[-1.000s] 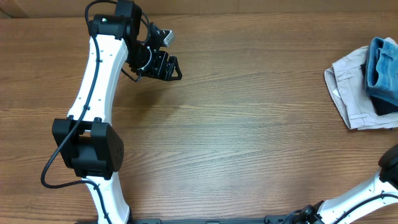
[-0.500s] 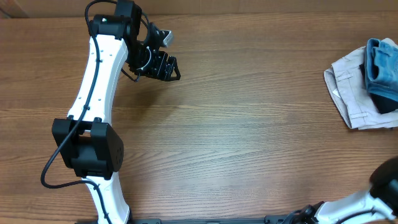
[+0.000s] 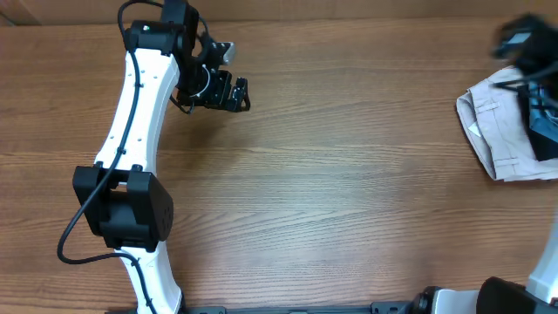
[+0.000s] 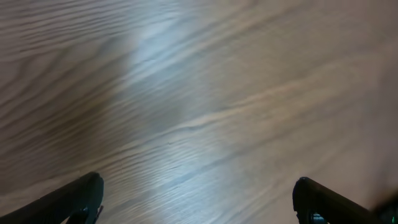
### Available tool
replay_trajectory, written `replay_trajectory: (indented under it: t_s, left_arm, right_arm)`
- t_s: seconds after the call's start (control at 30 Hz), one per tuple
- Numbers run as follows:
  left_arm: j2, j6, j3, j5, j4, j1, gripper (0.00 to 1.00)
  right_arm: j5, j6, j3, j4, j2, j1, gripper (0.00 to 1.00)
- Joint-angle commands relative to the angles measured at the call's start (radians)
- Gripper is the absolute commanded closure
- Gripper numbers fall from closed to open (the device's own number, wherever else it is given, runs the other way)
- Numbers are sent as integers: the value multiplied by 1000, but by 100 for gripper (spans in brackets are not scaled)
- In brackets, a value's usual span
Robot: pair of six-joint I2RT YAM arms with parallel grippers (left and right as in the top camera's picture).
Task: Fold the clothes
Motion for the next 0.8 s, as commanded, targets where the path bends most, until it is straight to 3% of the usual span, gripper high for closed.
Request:
replay_trajectory:
  t_s: [0.0,0.13,0.37,0.57,0.77]
  left_arm:
    - [9,-215,-5,-106,24,67,0]
    - [9,-291,-5,-106,-4,133,0]
    - [8,-198,-5,-117,-131,216,0]
    - [-21,-142,-11,-132,-225,225,0]
    - [-196,-138,-191,-136,-157,203,0]
  right_arm:
    - [130,-55,8,-20,41,187,0]
    - [137,-74,8,-36,100,309,0]
    - [105,-72,5,-139,170,364,0]
    - [115,-45,-5,-220,121,364,0]
    - [143,-7,-157,-204,-9,364,0]
